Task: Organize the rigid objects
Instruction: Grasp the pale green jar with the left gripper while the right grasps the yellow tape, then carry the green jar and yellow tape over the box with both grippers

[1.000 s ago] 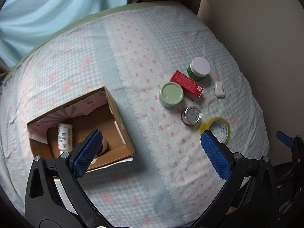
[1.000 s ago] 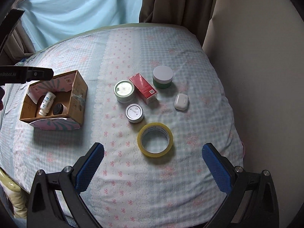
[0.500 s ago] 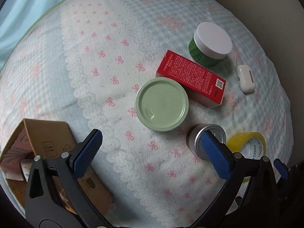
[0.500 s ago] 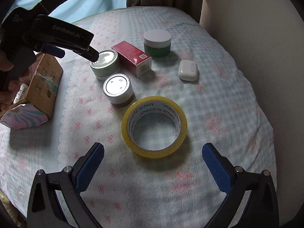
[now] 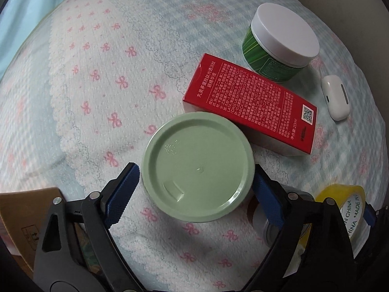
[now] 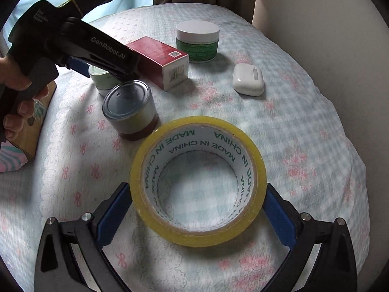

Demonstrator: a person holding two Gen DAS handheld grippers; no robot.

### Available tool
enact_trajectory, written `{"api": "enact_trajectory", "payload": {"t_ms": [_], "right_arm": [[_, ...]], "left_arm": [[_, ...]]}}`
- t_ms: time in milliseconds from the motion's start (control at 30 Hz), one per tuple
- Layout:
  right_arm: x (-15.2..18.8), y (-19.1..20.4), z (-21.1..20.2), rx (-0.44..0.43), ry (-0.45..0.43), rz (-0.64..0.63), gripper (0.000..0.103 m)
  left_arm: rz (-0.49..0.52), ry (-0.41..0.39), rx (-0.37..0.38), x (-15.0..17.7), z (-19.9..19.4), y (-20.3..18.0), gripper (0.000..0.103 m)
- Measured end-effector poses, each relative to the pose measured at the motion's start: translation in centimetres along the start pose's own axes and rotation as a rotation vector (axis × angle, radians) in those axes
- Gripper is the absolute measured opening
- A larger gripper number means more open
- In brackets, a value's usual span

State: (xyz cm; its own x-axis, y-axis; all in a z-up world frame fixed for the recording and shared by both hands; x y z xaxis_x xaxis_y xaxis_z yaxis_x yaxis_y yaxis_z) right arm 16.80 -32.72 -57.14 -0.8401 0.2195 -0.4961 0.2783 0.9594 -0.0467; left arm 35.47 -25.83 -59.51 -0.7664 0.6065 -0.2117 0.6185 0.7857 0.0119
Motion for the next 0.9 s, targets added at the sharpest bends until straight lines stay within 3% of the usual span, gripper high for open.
{"api": "enact_trajectory", "payload": {"t_ms": [167,267,467,900], "right_arm": [[-0.9,0.1,0.1,0.018,-0.001,-0.009,0.103],[-1.3,0.2,0.1,0.033,0.006,-0.017,0.096],[-1.2,0.2,0.1,0.03,0.009,-0.014,0.096],[-2.5,-0.8,-3.5,0.023,-0.032,0.01,0.096]], "left_arm": [[0.019,-0.007,0.012,-0.2,0.0,0.0,0.068],[0.033,-0.014,-0.001,-0.4,0.1,-0.4,0.068],[0.03,-0.029,-0.008,0.1,-0.7,-1.1,0.068],[0.002,-0.085,-0.014,1.0,-7.2,-1.5,0.068]]}}
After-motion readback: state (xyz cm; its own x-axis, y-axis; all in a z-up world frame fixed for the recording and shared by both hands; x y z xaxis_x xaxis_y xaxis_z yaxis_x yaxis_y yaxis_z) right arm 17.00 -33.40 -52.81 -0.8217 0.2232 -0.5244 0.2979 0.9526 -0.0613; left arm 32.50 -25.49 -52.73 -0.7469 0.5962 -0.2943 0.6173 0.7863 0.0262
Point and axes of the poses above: each gripper's, at about its wrist camera, not at the fingertips, and z roughly the way its jaws point, y to its left, x to its underside, the point moved 8 cm from there along z, roughly the way its jaws point, and after that the axes turned 4 degrees about z, right-handed, at the moved point
